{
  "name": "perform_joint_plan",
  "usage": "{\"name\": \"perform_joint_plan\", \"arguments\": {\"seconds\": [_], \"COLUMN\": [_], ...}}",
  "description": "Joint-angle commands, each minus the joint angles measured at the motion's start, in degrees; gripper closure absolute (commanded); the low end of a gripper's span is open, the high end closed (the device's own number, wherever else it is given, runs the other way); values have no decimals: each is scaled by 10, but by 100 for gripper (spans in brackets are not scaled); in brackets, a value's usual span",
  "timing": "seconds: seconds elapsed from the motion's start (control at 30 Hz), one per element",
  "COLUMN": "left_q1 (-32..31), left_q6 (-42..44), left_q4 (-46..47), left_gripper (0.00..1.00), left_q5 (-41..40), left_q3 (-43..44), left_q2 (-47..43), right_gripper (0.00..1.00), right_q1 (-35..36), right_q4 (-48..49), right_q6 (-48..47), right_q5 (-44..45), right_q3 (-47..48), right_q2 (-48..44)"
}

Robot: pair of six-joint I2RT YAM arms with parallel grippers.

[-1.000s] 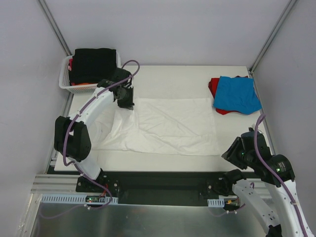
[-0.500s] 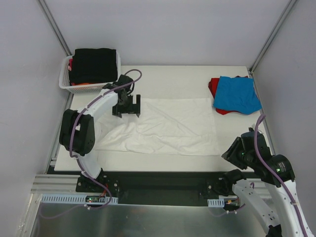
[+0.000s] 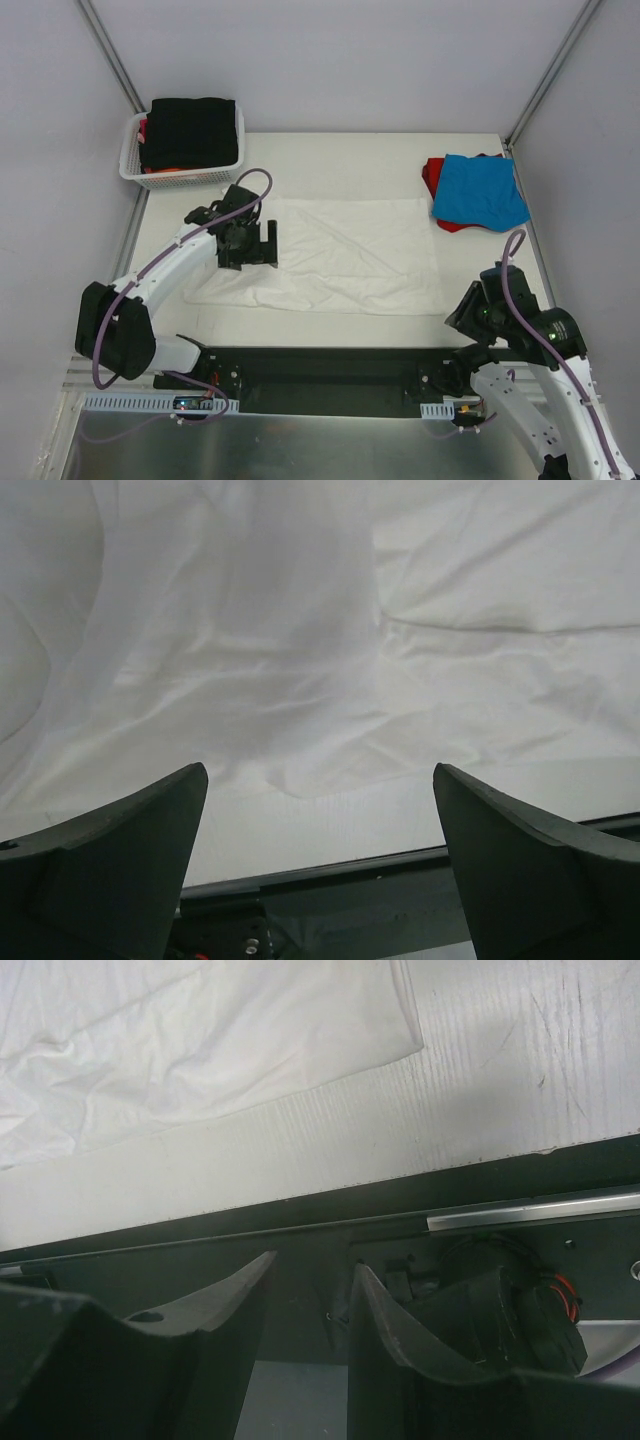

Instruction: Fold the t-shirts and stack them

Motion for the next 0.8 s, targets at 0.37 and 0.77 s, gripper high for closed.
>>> {"name": "perform_joint_plan", "arguments": {"seconds": [0.37,0.77], "left_q1": [17,39], "left_q6": [-8,2], "left_q4": [-13,-1], "left_gripper": [56,100], "left_q5": [-41,-88], "left_q3": [-53,-29], "left_q2": [46,91], "right_gripper": [60,60], "right_q1": [2,2], "right_q4": [-13,-68], "right_q6": [-10,1], "right_q5": [-8,8], "right_q3": [18,22], "right_q2": [32,-14]}}
